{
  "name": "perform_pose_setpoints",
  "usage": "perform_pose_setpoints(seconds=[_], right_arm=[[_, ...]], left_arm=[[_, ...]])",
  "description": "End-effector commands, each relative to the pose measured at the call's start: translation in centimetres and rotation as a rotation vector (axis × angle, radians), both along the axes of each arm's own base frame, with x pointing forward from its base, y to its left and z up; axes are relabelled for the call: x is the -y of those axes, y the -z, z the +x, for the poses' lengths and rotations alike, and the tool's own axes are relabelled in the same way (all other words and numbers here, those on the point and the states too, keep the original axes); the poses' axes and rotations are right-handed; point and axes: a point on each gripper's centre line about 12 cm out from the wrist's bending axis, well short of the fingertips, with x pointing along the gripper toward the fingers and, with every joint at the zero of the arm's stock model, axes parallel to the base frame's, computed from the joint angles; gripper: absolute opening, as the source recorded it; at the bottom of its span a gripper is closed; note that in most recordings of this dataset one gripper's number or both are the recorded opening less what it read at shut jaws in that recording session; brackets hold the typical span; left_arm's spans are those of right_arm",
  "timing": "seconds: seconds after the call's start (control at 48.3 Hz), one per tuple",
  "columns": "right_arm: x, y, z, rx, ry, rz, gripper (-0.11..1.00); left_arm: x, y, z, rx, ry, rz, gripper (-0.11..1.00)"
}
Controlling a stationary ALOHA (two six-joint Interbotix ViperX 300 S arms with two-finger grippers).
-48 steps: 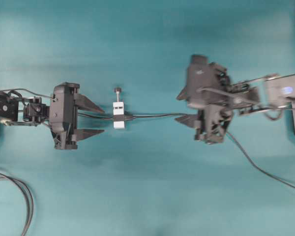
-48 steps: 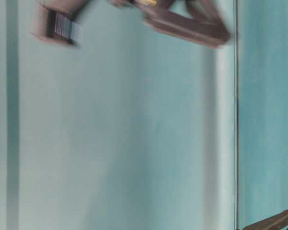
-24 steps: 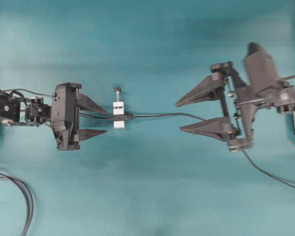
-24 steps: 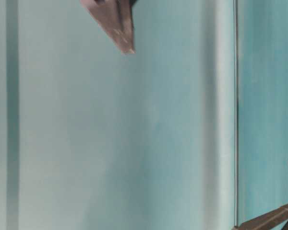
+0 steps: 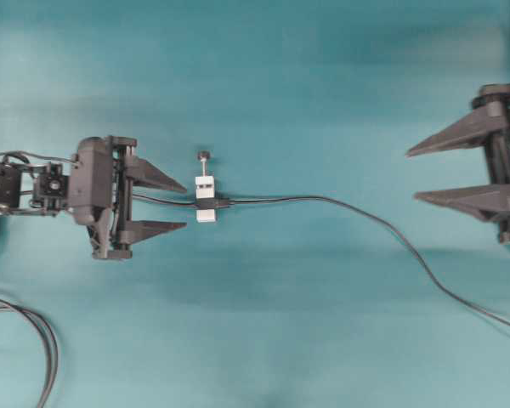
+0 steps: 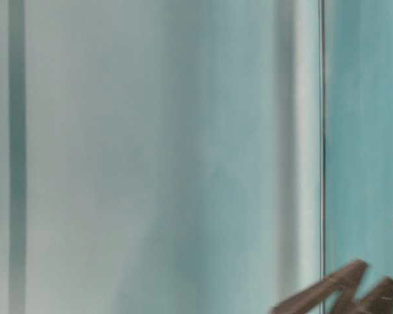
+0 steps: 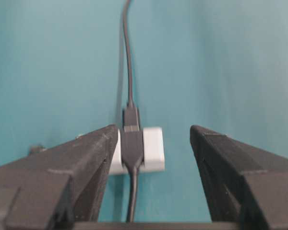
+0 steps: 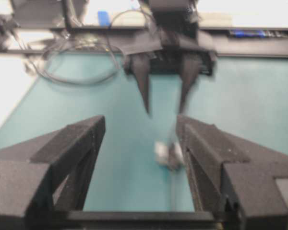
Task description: Insert the USB cable into the female connector supported by the left arm.
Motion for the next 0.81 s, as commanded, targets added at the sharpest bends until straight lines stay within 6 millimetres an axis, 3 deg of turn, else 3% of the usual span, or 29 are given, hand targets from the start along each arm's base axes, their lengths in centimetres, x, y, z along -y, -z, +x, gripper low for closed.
perform_pose_setpoints(seconds=[0.0, 0.248, 0.538, 0.786], right_arm=[[0.3, -0.5, -0.7, -0.012, 0.023, -0.010, 0.66], [-0.3, 1.9, -2.3, -0.031, -0.006, -0.010, 0.66], [0.0, 2.3, -2.6, -0.078, 0.016, -0.023, 0.65], [0.5, 3.0, -2.9, -0.178, 0.057, -0.042, 0.66]], left_arm=[[0.2, -2.2, 0.3, 0.085, 0.020, 0.032, 0.66], [0.5, -6.7, -0.5, 0.245, 0.035, 0.043, 0.66], [1.6, -9.0, -2.9, 0.237, 0.081, 0.036, 0.66], [1.3, -11.5, -7.3, 0.281, 0.082, 0.031, 0.66]])
